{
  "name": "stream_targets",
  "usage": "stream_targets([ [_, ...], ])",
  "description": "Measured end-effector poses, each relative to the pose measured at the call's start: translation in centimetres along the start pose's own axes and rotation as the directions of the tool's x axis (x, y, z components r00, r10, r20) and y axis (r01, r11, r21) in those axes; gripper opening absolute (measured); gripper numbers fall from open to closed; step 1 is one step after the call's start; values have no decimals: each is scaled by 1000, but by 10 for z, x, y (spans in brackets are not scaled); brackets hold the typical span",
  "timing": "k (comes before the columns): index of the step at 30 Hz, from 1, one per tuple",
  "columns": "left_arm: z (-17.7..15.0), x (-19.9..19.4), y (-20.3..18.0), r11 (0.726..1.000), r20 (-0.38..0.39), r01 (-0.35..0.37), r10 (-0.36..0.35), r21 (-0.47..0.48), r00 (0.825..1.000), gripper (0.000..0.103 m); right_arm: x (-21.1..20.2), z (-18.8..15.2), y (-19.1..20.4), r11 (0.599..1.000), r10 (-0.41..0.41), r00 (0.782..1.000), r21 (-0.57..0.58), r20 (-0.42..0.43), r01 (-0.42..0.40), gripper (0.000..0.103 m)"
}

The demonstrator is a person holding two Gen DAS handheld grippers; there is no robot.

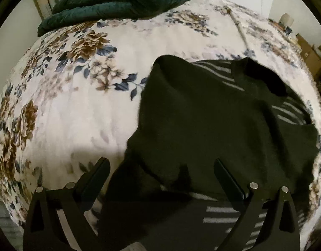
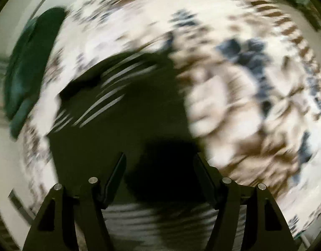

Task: Fold small clothes
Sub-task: 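Grasp the sweater hem with the right tool and lift it toward the collar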

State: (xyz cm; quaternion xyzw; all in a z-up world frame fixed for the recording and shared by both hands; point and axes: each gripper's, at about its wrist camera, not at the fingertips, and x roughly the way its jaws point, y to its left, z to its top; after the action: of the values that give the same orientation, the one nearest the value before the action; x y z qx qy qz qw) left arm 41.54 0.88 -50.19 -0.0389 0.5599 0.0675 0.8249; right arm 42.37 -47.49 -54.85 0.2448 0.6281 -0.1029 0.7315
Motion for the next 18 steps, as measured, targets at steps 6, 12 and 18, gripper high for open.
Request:
stream_targets([
  [6,14,36,0,996,-6,-90,90,-15,996,101,40,26,-19,999,32,999,8,-37,-32,66],
  [12,20,61,10,990,-32,-131,130,-46,991,101,26,25,6,995,-51,996,-80,71,57,0],
  [18,19,61,14,991,-33,-123,121,-60,992,101,9,47,-5,998,22,1000,-62,20,-20,4],
])
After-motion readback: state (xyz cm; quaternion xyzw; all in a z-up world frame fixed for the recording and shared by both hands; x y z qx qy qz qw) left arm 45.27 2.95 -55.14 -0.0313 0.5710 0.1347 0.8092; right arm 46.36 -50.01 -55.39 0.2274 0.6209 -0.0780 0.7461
